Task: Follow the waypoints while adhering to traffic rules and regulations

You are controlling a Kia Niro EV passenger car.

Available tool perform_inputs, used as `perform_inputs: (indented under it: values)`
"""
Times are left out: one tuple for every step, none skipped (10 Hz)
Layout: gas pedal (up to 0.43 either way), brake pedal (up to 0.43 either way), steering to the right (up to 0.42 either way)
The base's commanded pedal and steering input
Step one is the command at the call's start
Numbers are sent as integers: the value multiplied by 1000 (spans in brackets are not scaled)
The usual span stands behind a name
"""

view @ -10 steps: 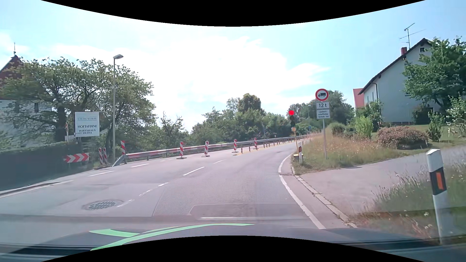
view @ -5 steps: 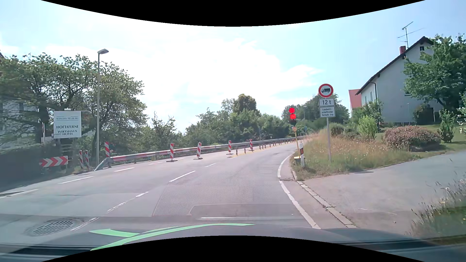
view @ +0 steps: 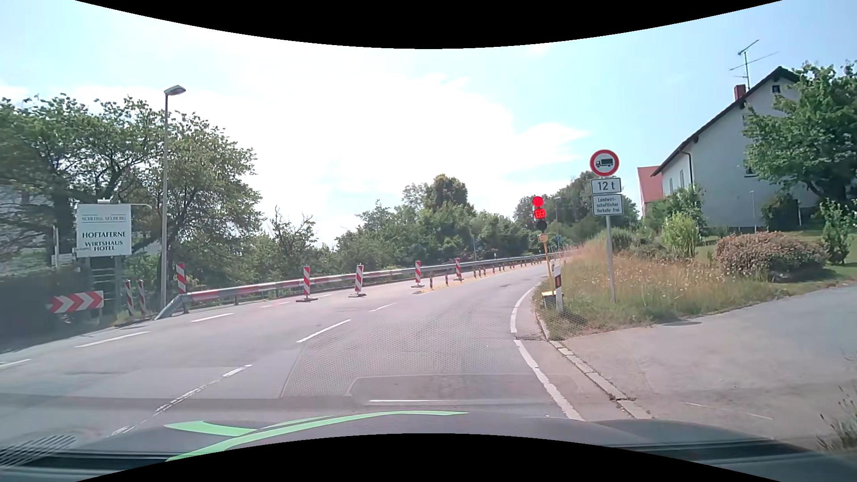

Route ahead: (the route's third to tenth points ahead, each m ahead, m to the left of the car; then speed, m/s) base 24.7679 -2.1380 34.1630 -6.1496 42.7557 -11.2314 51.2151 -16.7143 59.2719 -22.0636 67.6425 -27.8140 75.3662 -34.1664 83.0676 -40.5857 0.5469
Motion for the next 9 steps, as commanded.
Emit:
perform_inputs:
  values:
    - [0, 293, 72]
    - [0, 293, 71]
    - [0, 293, 72]
    - [0, 293, 71]
    - [0, 293, 72]
    - [0, 280, 72]
    - [0, 287, 72]
    - [0, 293, 72]
    - [0, 293, 71]
